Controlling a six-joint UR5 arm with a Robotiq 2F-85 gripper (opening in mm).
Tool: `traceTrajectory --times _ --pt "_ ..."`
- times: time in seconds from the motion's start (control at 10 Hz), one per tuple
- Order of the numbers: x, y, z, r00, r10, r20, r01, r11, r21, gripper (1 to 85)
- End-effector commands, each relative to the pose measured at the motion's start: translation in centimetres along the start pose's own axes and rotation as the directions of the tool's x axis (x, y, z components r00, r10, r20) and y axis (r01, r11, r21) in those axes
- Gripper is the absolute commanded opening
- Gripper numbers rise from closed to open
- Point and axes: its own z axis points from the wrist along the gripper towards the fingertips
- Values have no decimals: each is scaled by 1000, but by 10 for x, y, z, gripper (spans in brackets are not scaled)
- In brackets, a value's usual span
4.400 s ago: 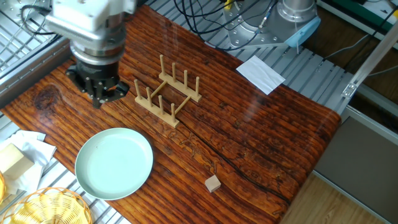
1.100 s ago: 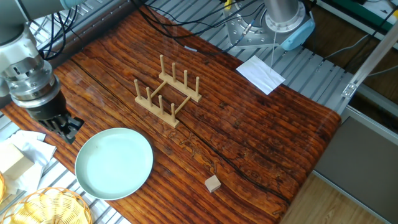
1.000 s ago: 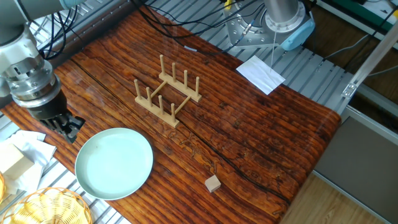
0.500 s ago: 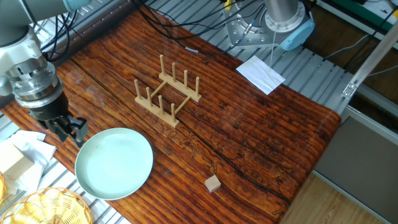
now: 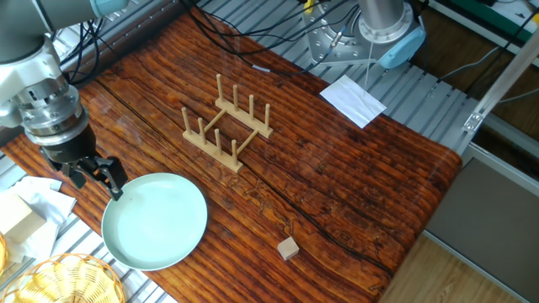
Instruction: Put the dish on the dish rack
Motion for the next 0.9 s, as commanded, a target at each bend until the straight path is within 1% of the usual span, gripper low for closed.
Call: traceTrajectory --times 0.0,0.1,0.2,0.4,0.5,0.6,0.7,0.8 --pt "2 2 1 1000 -15 6 15 1000 -14 740" --pt "1 3 0 1000 -25 9 26 1000 -16 743" --pt "1 6 0 999 -32 11 32 999 -26 750" --pt "3 3 1 999 -46 4 46 999 -11 760" --pt "2 4 -1 999 -38 9 38 999 -14 770" --pt "1 1 -1 999 -38 9 38 999 -1 770" --pt "-2 2 -1 999 -39 18 39 999 -4 770" --pt "-1 5 -2 999 -38 13 38 999 -14 770"
